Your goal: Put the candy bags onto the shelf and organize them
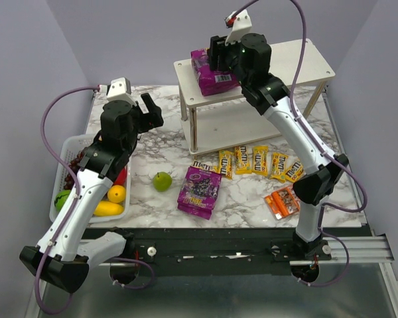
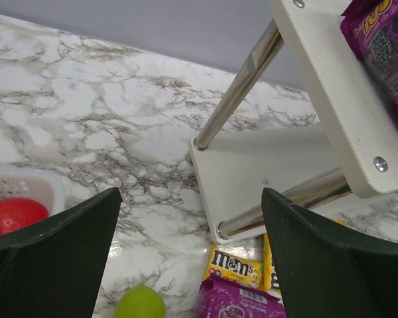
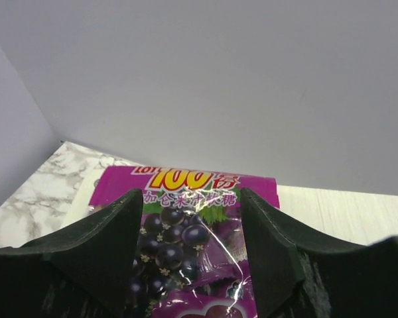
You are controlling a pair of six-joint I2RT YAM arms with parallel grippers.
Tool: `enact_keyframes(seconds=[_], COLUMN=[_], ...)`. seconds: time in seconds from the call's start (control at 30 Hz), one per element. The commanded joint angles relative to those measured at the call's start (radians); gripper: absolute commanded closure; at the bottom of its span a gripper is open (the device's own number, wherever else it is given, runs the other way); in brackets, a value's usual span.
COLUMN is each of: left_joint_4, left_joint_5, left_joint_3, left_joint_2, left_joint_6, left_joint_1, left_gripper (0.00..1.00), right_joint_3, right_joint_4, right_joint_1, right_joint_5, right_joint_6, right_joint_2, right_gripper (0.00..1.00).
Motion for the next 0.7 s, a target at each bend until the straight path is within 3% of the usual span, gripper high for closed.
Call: enact_keyframes(seconds=[0.0,0.13,0.3,0.47,0.6,0.67], left_joint_4=[-0.017,-0.018,-0.018,-0.017,-0.018,-0.018], left_joint_5=[0.008,0.005,0.007,0.017,0.027,0.034], left_joint_3=[-0.030,-0.050,-0.070,-0.067,-0.064,-0.064], left_joint_2=[-0.038,-0.054,-0.069,-0.066,-0.066,-0.067], left_joint_6=[-0.012,-0.021,-0.026,-0.023,-0.012,-0.006], left_joint_1=[0.006,0.008,0.009,0.009,0.009,0.009], left_gripper=[0.03,0.03,0.03,0.03,0.01,0.01], right_joint_3=[-0.069,-0.225,-0.279,-0.116,0.094,0.103], right_joint_4=[0.001,0.035,0.078,0.024,-0.078,-0.100], right_joint_1=[0.006,0.012,0.015,0.015,0.015,0.015], right_joint_5=[0.003,0.025,0.047,0.036,0.029,0.021], right_joint_6=[0.012,0.023,0.023,0.009,0.018,0.035], right_joint_2=[0.025,-0.003,-0.035,-0.023,-0.018,-0.046], right_gripper=[0.32,0.33,0.33,0.32,0.22,0.18])
